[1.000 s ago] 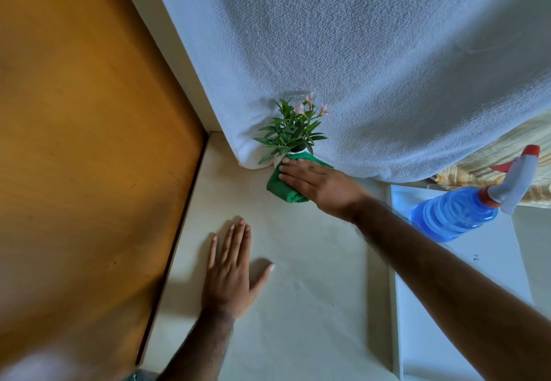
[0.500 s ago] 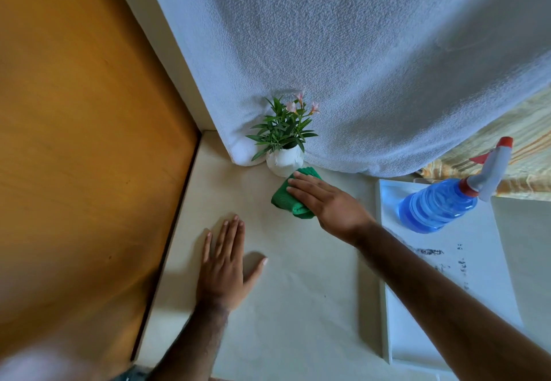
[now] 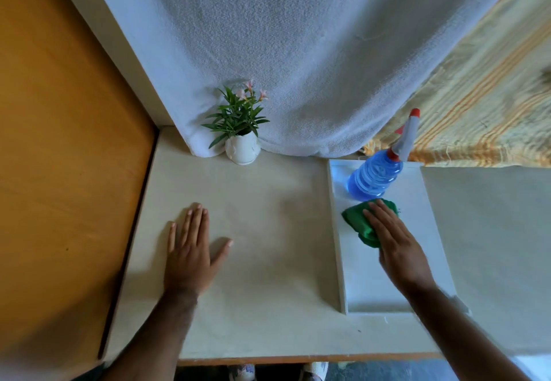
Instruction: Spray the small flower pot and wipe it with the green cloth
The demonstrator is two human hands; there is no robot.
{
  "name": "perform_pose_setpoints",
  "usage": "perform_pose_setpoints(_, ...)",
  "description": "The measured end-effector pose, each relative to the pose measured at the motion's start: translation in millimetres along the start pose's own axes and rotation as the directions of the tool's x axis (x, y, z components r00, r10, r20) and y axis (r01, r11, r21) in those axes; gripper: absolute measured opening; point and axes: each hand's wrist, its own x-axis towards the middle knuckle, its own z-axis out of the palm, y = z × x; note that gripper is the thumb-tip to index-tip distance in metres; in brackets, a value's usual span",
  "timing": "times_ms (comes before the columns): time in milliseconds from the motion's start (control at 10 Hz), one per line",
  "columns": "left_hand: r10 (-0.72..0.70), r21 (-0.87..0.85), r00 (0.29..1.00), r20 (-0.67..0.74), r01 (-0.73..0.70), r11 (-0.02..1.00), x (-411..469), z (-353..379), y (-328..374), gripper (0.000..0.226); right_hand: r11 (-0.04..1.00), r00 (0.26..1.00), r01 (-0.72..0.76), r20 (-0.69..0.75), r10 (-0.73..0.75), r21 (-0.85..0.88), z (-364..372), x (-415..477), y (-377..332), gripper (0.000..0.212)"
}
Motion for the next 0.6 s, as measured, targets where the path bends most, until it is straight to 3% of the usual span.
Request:
perform_pose_setpoints(100, 0.002, 0.004, 1.000, 0.003, -0.002, 1.000, 0.4, 0.2, -0.4, 0.091, 0.995, 0.996, -0.092, 0.015, 0.092, -0.041, -0.4, -22.5, 19.2, 0.067)
perform_pose_setpoints(300, 0.006, 0.019, 1.000, 0.018, -0.007, 1.000, 0.6, 4.2, -2.7, 0.092, 0.990, 0.970, -0.119, 0.207, 0.131, -0.069, 15.1, -40.7, 20.8, 0.081)
perform_pose_setpoints(500, 0.010, 0.010, 0.998, 0.066, -0.011, 1.000, -1.1, 3.6, 0.1, 0.093, 0.967, 0.916, -0.109, 0.354, 0.188, -0.230, 23.8, -51.3, 17.7, 0.103)
perform_pose_setpoints(600, 0.001, -0.033, 0.988, 0.157, 0.005, 0.999, 5.9, -6.0, 5.9, 0.111, 0.967, 0.920, -0.126, 0.340, 0.197, -0.221, 18.4, -40.9, 5.5, 0.106)
